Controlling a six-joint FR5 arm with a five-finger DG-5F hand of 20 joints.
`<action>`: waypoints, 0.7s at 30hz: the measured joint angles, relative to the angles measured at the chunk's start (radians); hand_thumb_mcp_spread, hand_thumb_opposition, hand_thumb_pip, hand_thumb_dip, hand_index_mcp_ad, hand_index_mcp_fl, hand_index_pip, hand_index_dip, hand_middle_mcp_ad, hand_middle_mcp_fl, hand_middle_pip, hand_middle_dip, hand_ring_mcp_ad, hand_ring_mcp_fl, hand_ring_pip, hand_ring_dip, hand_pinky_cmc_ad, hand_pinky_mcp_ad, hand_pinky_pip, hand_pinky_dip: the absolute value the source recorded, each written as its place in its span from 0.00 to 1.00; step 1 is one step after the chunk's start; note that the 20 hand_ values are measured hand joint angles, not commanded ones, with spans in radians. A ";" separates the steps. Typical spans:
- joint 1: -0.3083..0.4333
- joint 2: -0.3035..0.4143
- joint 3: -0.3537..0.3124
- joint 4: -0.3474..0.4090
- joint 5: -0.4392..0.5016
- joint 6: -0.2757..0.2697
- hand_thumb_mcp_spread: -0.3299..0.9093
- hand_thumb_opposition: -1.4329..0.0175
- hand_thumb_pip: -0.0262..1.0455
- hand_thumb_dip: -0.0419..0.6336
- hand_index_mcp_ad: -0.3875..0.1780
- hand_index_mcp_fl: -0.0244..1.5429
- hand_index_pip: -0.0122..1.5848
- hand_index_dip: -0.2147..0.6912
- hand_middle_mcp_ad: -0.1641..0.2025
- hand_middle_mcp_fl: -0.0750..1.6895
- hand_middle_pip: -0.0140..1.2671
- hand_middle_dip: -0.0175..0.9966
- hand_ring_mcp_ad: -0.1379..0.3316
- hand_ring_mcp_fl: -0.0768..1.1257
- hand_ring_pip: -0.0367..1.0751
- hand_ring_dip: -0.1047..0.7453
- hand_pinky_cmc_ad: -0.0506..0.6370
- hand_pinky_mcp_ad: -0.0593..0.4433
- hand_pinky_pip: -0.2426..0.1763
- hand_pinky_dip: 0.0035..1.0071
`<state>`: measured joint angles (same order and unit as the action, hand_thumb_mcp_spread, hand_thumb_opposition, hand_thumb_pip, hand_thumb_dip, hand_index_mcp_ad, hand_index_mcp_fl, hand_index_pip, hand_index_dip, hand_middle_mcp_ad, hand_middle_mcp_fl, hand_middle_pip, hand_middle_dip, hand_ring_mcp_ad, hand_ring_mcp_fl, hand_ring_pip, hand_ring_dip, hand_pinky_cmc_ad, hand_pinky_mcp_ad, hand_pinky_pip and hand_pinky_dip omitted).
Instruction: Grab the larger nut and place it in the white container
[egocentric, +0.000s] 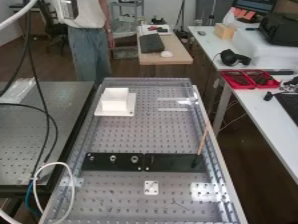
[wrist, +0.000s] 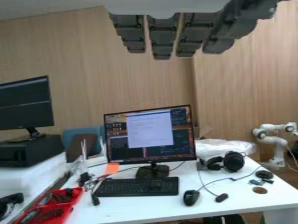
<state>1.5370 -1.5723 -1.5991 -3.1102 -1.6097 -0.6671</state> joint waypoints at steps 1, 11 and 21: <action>0.000 0.000 -0.001 0.001 0.000 0.000 0.26 1.00 0.04 0.07 0.69 0.03 0.01 0.24 0.62 0.06 0.02 0.04 0.40 0.06 0.05 0.14 0.14 0.23 0.55 0.00; -0.006 0.001 -0.013 0.009 0.000 0.008 0.44 0.67 0.39 0.14 0.68 0.03 0.03 0.24 0.57 0.05 0.09 0.14 0.46 0.06 0.07 0.20 0.34 0.48 0.51 0.38; -0.009 -0.007 -0.010 0.005 -0.002 0.015 0.44 0.51 0.45 0.14 0.67 0.03 0.05 0.24 0.61 0.05 0.12 0.23 0.62 0.06 0.11 0.25 0.58 0.74 0.40 0.58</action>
<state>1.5278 -1.5794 -1.6090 -3.1056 -1.6121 -0.6525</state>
